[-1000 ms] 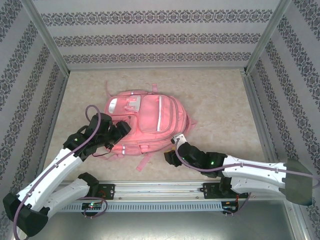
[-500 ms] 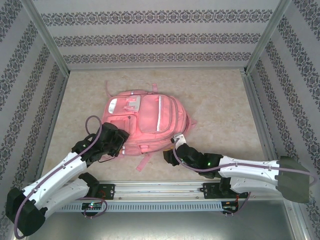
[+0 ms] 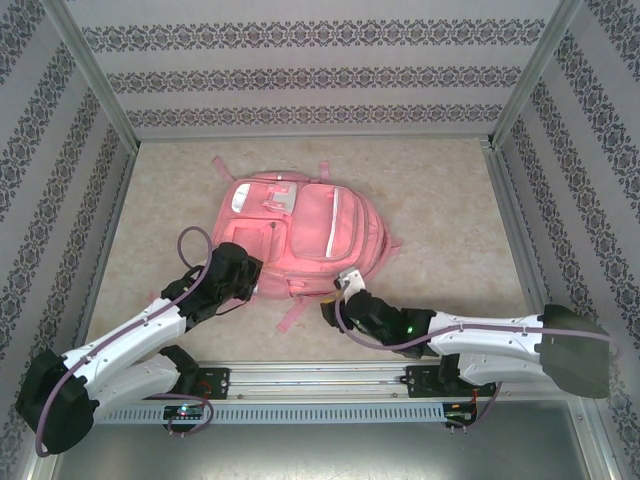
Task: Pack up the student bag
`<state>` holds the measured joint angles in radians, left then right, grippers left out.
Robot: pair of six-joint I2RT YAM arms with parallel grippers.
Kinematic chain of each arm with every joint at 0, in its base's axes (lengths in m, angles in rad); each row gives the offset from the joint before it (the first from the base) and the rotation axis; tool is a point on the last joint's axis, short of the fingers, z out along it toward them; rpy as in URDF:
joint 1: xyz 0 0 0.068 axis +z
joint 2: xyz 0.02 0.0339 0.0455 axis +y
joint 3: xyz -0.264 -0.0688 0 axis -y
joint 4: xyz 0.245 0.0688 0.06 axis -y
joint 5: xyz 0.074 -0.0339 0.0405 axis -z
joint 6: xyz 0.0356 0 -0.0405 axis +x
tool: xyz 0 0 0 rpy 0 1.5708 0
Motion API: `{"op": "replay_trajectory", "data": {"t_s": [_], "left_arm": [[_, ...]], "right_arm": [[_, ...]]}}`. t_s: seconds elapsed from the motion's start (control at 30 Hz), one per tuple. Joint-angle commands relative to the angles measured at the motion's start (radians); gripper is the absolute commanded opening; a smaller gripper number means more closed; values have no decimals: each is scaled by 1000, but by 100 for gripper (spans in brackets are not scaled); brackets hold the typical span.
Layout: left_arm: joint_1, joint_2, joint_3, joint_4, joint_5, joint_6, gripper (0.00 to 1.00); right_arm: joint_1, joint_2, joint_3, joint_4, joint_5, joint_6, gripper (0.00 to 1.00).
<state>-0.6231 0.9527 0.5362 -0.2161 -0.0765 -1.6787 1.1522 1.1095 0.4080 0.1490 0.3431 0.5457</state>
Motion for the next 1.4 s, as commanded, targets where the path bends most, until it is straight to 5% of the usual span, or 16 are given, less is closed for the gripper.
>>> {"op": "replay_trajectory", "data": {"t_s": [0.0, 0.37, 0.53, 0.8, 1.13, 1.37], "left_arm": [[-37, -18, -37, 53, -9, -24, 0], [-123, -71, -71, 176, -37, -6, 0], [-158, -37, -68, 306, -50, 0, 0], [-235, -19, -24, 296, -161, 9, 0], [-275, -19, -15, 276, -228, -10, 0], [-293, -28, -24, 264, -250, -25, 0]], "right_arm": [[-124, 19, 12, 15, -41, 15, 41], [-312, 129, 139, 1, -177, -59, 41], [-209, 16, 67, -1, -101, -50, 45], [-53, -120, -58, -48, 39, 61, 53], [49, 176, 52, 35, -52, 40, 61], [45, 347, 159, -3, 44, 90, 66]]}}
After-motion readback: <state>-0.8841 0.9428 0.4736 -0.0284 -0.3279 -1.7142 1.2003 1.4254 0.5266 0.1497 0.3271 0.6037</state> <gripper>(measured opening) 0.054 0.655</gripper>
